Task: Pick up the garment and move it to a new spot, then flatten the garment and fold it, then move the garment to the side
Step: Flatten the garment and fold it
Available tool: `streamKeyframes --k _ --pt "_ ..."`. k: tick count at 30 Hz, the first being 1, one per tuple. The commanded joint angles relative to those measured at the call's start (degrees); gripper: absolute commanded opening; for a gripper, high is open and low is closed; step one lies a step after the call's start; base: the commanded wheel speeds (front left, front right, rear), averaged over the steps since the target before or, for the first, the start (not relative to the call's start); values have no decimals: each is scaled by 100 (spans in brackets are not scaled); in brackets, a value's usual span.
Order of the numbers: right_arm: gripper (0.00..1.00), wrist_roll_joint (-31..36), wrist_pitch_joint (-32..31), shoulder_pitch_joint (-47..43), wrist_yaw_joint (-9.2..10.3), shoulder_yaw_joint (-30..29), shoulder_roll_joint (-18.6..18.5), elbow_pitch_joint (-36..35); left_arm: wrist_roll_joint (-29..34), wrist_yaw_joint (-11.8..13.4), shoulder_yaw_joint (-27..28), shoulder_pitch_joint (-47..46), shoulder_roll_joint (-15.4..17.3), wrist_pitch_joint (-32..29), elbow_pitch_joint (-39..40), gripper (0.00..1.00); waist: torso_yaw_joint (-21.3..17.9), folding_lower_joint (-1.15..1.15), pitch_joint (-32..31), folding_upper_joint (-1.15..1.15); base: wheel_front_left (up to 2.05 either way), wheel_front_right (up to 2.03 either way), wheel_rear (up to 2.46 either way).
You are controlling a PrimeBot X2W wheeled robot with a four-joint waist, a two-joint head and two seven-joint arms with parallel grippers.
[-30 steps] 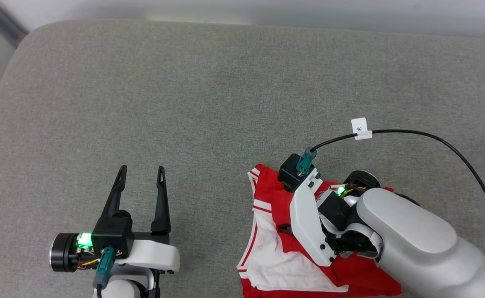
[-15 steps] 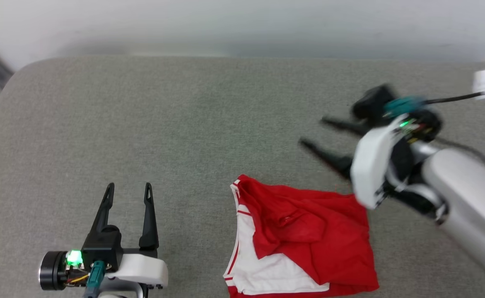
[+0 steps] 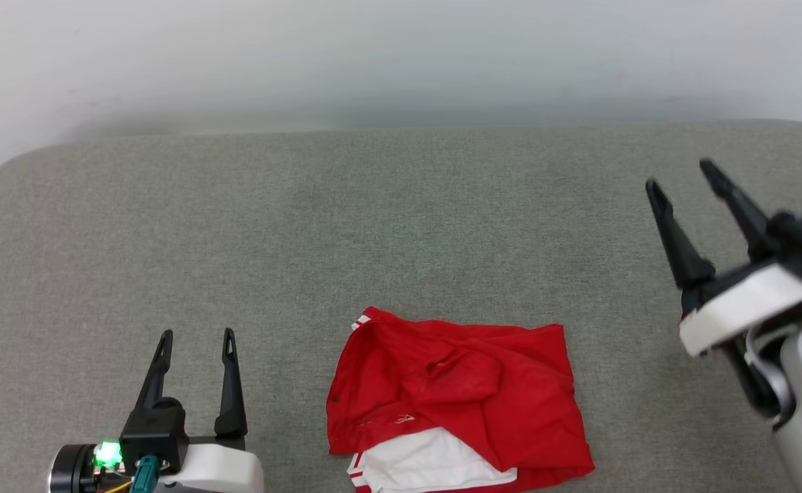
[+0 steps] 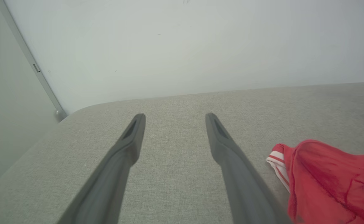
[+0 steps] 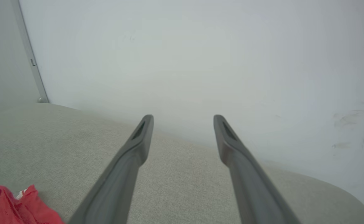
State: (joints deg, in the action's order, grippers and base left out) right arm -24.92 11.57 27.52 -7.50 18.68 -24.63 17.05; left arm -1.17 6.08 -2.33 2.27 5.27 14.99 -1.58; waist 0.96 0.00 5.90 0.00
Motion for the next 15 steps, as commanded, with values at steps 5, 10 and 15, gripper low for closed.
streamKeyframes --k 5,10,15 --pt "100 591 240 -1170 2 -865 633 -462 12 -24 39 139 11 27 40 100 -81 0 -109 0 0 0 0" --pt "100 872 298 -1923 2 -1242 1038 -803 -16 -30 61 214 -14 27 53 100 -114 0 -166 0 0 0 0" --pt "100 944 312 -2326 2 -1417 1295 -965 -21 -31 58 234 -41 27 63 100 -115 0 -191 0 0 0 0"
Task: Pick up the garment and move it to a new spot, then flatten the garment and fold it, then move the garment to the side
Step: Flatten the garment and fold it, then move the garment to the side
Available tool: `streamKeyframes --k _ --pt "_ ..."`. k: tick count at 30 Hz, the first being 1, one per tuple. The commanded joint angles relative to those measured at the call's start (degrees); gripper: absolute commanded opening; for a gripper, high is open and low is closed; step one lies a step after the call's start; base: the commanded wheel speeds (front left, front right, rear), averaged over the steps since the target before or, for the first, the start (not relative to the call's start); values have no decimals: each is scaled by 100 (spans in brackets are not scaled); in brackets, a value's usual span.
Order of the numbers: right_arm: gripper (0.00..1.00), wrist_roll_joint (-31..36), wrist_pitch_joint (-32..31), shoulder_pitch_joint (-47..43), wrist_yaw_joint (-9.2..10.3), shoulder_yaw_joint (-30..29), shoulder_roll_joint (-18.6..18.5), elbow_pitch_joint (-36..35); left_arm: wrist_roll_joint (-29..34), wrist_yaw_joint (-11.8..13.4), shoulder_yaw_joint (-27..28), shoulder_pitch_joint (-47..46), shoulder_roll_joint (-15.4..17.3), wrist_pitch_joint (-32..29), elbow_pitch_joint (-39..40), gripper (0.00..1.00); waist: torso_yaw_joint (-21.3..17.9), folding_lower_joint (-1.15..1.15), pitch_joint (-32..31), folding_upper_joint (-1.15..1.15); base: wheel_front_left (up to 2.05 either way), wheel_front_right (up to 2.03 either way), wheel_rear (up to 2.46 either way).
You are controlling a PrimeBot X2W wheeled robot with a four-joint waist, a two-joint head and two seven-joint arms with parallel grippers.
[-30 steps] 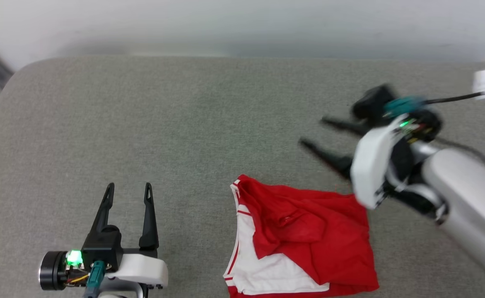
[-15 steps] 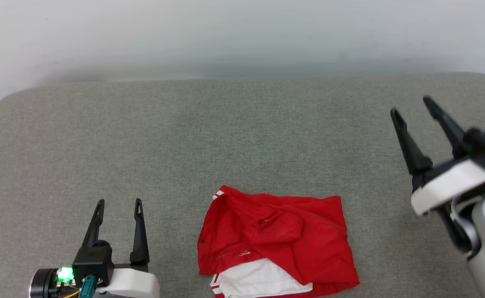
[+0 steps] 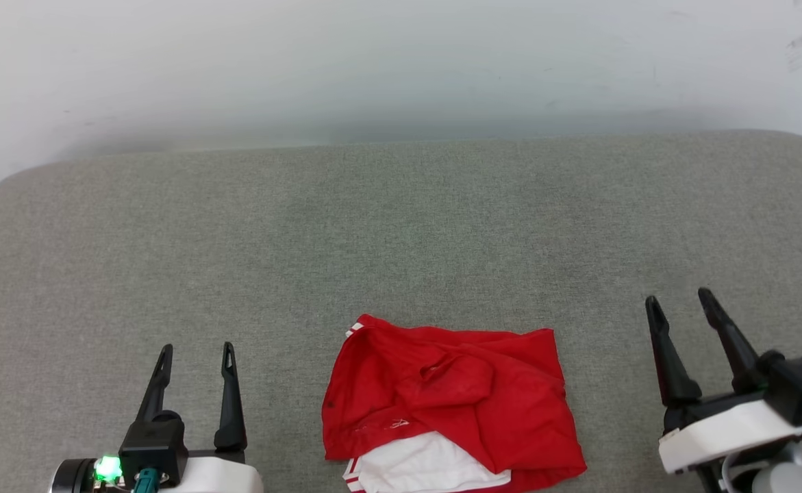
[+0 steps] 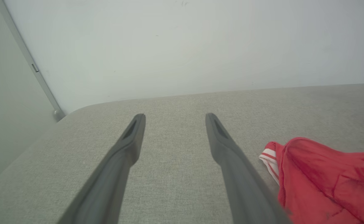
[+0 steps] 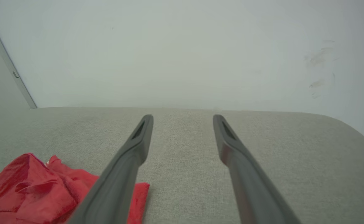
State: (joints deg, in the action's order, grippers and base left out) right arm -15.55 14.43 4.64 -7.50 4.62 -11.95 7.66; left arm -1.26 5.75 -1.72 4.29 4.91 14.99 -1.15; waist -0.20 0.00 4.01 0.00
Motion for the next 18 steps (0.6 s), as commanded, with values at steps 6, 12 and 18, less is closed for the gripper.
streamKeyframes --k 6,12,18 --pt "100 122 36 -399 2 -142 254 -132 -4 -18 -21 96 -36 27 3 100 17 0 -10 0 0 0 0" --pt "100 60 13 -121 2 -312 222 -296 -12 -20 3 111 -60 27 -12 100 -2 0 -5 0 0 0 0" --pt "100 -90 -482 803 2 -250 -307 -730 17 -57 31 56 -57 27 -13 100 -17 0 28 0 0 0 0"
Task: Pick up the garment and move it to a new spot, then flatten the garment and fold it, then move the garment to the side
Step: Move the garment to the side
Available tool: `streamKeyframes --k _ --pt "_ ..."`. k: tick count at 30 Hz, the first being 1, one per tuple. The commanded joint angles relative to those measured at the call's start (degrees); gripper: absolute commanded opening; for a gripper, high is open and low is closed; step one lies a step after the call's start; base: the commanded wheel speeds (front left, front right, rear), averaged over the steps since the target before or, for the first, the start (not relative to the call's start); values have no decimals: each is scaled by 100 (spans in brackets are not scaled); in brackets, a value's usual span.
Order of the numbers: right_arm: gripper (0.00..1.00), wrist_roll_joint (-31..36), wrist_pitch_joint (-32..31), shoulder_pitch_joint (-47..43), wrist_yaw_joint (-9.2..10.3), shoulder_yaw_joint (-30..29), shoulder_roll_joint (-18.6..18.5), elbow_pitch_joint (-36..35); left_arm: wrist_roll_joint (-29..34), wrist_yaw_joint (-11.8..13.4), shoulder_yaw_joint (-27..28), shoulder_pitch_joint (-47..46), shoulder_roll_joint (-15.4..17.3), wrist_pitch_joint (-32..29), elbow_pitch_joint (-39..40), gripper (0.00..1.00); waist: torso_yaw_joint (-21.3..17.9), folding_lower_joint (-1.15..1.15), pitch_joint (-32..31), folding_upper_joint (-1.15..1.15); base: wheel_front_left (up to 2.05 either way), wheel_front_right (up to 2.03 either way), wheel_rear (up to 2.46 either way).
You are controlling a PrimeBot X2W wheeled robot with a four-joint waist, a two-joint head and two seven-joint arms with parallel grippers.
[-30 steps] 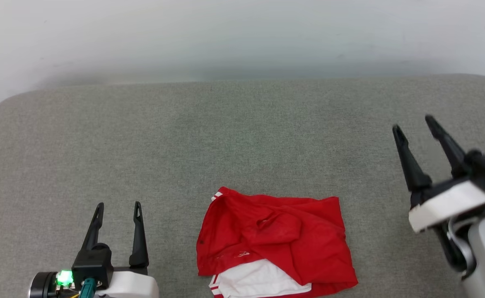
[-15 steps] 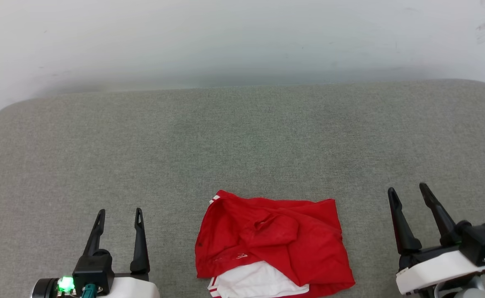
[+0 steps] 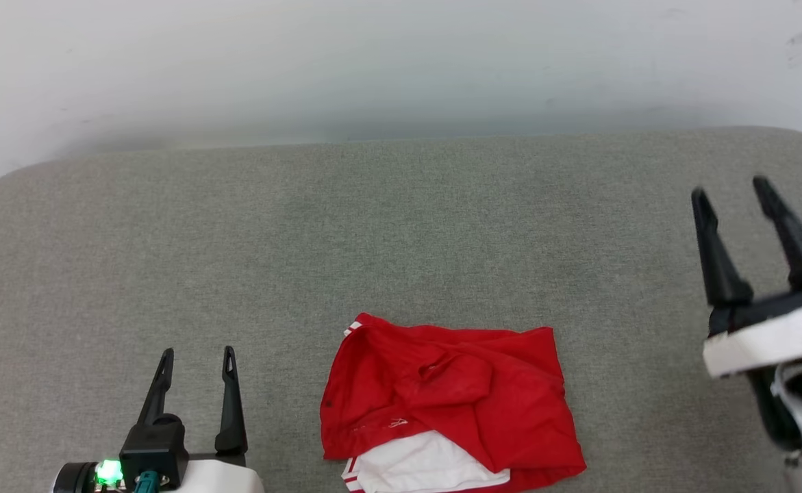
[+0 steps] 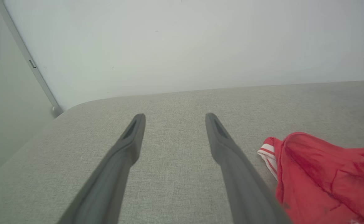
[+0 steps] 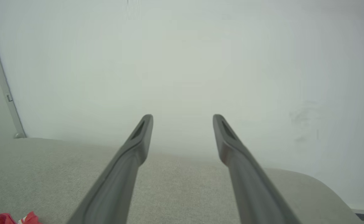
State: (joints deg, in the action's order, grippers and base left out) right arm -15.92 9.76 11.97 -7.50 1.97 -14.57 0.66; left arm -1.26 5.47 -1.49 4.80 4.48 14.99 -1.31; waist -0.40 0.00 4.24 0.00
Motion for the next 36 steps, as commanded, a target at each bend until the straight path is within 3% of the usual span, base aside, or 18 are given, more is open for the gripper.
streamKeyframes --k 1,4,10,15,18,25,36 --pt "100 -119 -212 265 2 105 -180 -89 22 -36 7 -17 -15 27 8 100 10 0 19 0 0 0 0" --pt "100 -551 -969 763 2 372 -499 -200 29 -34 -4 -76 -22 27 9 100 32 0 64 0 0 0 0" --pt "100 -1875 -3282 1355 2 933 -1127 -44 24 -66 -34 -190 -37 27 14 100 138 0 190 0 0 0 0" --pt "100 -3157 -5262 1311 2 1382 -1555 -26 14 -73 -49 -293 -49 27 32 100 248 0 345 0 0 0 0" --pt "100 -3715 -5932 1143 2 1475 -1697 53 15 -83 -80 -354 -61 27 34 100 335 0 466 0 0 0 0" --pt "100 -4435 -6401 723 2 1355 -1506 469 -11 -95 -158 -599 -87 27 62 100 579 0 827 0 0 0 0" --pt "100 -4758 -6205 351 5 1639 -1031 1097 -31 -127 -252 -948 -125 27 20 100 870 0 1308 0 0 0 0"
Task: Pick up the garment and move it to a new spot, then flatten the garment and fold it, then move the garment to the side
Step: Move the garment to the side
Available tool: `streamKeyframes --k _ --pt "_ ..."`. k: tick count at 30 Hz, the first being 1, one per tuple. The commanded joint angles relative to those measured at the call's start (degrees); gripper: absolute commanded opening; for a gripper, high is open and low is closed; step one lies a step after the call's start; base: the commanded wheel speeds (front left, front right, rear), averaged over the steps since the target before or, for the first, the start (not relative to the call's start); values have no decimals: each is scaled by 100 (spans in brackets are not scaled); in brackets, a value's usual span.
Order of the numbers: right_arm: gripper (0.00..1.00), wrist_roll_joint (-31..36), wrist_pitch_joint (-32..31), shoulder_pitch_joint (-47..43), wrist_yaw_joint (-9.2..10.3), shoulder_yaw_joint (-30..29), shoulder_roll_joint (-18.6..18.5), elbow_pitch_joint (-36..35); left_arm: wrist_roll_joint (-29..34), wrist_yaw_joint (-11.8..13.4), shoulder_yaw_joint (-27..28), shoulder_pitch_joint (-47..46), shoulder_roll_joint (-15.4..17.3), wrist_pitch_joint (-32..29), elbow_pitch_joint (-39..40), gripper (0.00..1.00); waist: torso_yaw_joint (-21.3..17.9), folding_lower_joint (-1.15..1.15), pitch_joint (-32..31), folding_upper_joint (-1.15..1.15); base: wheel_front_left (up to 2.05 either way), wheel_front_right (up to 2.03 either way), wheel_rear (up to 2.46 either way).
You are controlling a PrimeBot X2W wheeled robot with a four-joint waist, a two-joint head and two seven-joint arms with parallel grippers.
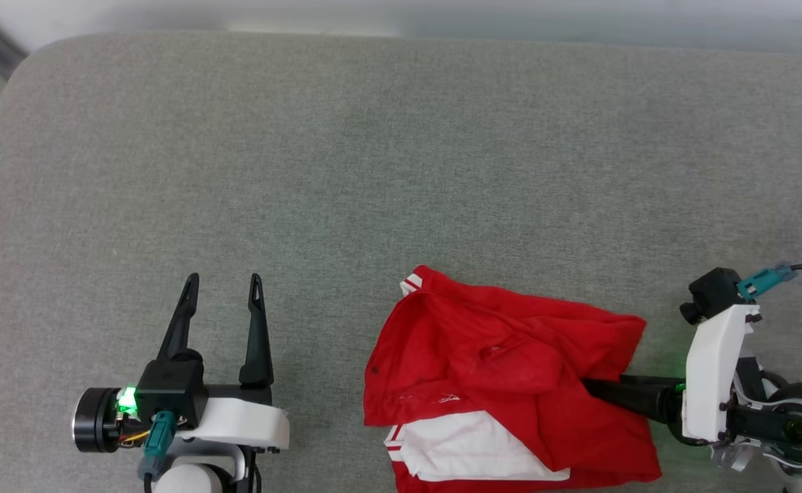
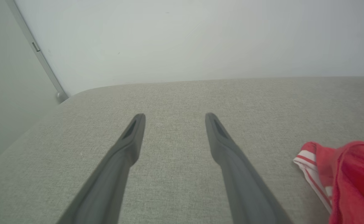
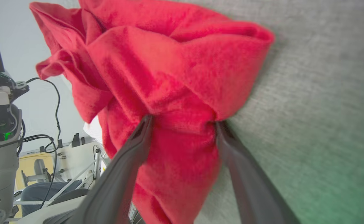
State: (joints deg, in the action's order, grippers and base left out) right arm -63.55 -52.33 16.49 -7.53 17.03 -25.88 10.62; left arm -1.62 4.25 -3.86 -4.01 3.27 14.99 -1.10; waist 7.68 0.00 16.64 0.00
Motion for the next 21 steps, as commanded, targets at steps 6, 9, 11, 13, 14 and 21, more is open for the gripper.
streamKeyframes --k 6,9,11,13,14,21 --pt "100 89 162 -90 12 457 156 363 8 -6 -30 -129 -16 27 -36 100 128 0 129 0 0 0 0" --pt "31 126 291 -25 13 587 86 351 2 12 -35 -131 -22 27 -60 100 141 0 108 0 0 0 0" --pt "0 49 361 43 12 645 39 315 -6 19 -36 -111 -24 27 -83 100 141 0 58 0 0 0 0" --pt "0 35 499 129 9 667 -28 208 -15 30 -18 -59 -23 27 -106 100 124 0 -12 0 0 0 0" --pt "0 -13 517 174 9 696 -76 151 -17 31 -3 -29 -24 27 -114 100 107 0 -57 0 0 0 0" --pt "0 -60 774 573 6 921 -516 -504 -21 30 86 153 -28 27 -134 100 -101 0 -418 0 0 0 0"
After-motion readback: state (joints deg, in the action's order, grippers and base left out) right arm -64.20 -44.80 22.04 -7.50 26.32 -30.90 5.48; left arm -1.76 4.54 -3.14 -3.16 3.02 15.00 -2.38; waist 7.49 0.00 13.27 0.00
